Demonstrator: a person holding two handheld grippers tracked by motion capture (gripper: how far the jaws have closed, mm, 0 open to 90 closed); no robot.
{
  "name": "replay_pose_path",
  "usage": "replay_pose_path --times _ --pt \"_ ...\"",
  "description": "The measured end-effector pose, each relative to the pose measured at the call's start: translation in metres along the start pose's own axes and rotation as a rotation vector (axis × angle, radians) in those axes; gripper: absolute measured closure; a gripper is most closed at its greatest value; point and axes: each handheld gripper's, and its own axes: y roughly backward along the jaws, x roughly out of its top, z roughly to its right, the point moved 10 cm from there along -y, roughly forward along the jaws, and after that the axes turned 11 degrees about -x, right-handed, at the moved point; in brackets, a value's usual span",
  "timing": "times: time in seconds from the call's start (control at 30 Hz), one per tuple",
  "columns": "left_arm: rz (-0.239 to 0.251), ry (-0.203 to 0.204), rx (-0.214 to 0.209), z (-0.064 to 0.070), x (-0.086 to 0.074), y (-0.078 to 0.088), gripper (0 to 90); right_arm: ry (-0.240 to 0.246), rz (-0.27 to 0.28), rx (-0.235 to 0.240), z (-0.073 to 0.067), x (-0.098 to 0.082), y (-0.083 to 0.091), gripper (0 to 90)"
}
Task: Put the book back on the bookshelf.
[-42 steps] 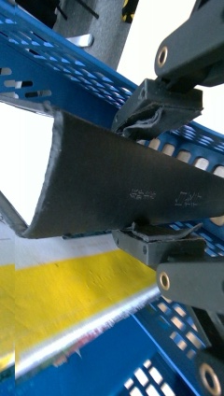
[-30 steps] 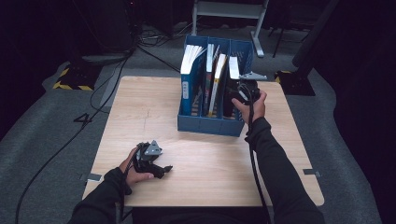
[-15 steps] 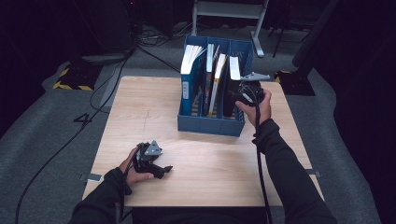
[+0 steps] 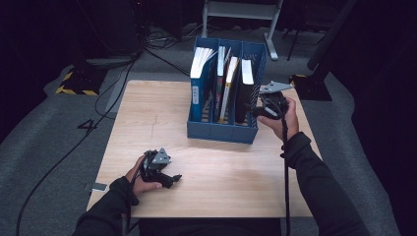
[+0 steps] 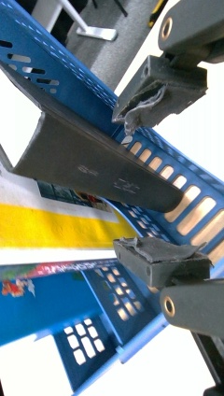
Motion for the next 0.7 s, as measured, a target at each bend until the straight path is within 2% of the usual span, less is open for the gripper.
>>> replay_pose_path --times 0.07,0.1,0.27,0.4,0.57,0.6,0.7 --pt "0.0 0.0 0.0 0.0 0.0 0.0 15.4 0.006 0.0 0.004 0.0 -0.001 0.002 33.5" --pt "0.0 0.001 0.001 0.0 0.0 0.0 15.4 0.028 0.005 0.013 -0.002 -0.005 0.009 32.8" --pt "0.0 0.001 0.001 0.0 0.0 0.0 15.4 0.075 0.008 0.014 -0.005 -0.014 0.019 31.9" --pt "-0.001 0.001 0.002 0.0 0.0 0.0 15.4 0.088 0.006 0.033 -0.006 -0.023 0.026 31.3" --pt "-0.001 0.001 0.003 0.0 0.0 0.0 15.4 0.121 0.009 0.029 -0.006 -0.035 0.035 30.2" --pt "0.0 0.002 0.004 0.0 0.0 0.0 15.4 0.118 0.009 0.043 -0.006 -0.038 0.037 30.2" --pt "-0.001 0.001 0.004 0.0 0.0 0.0 15.4 0.126 0.004 0.046 -0.006 -0.047 0.042 29.9"
